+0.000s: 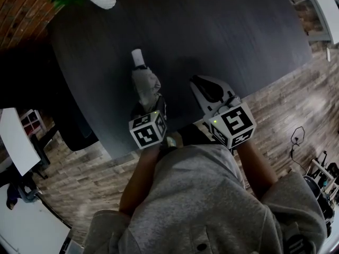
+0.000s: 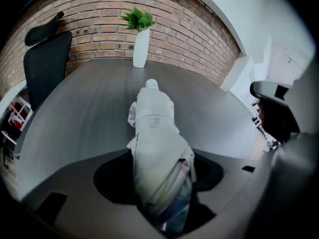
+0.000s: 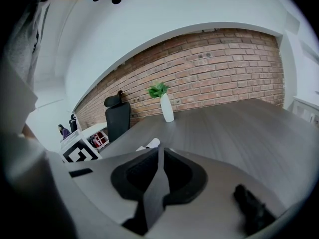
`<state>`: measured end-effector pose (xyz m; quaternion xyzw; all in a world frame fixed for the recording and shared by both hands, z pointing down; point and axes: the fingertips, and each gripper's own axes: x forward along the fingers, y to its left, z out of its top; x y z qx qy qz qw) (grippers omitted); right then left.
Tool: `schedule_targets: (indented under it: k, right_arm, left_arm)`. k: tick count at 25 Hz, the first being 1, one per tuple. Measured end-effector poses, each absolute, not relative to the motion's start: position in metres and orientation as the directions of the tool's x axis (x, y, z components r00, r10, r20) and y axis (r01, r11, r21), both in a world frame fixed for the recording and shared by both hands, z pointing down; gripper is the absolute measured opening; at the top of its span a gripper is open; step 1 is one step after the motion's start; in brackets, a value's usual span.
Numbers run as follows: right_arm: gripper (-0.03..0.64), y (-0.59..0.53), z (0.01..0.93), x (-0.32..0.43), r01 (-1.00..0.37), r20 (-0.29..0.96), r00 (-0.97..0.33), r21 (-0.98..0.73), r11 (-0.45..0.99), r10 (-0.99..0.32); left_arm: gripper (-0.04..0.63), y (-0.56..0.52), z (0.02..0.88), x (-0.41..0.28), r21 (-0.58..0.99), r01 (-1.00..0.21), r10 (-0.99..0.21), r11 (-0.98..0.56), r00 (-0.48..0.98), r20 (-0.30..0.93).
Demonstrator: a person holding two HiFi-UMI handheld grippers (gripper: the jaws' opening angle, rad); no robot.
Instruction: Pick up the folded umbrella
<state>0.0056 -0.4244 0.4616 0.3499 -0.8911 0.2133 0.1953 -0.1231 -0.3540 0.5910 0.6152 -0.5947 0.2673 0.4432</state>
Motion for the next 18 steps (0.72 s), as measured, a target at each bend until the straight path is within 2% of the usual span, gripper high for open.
schedule_targets:
  k: [7, 18]
  right_arm:
    - [0.044, -0.414, 0.456, 0.007, -0.706, 0.485, -0.68, -0.232, 0.67, -0.549]
    - [0.044, -0.376, 0.438, 0.008, -0.703, 0.46, -0.682, -0.198, 0.683, -0.568]
  left_arm:
    - [0.264, -0.349, 0.587, -0.126, 0.331, -0.933, -0.521, 0.145, 0.212, 0.827]
    - [0.262, -0.322, 0.562, -0.144, 0.366, -0.915, -0.601, 0.17, 0.198, 0.775]
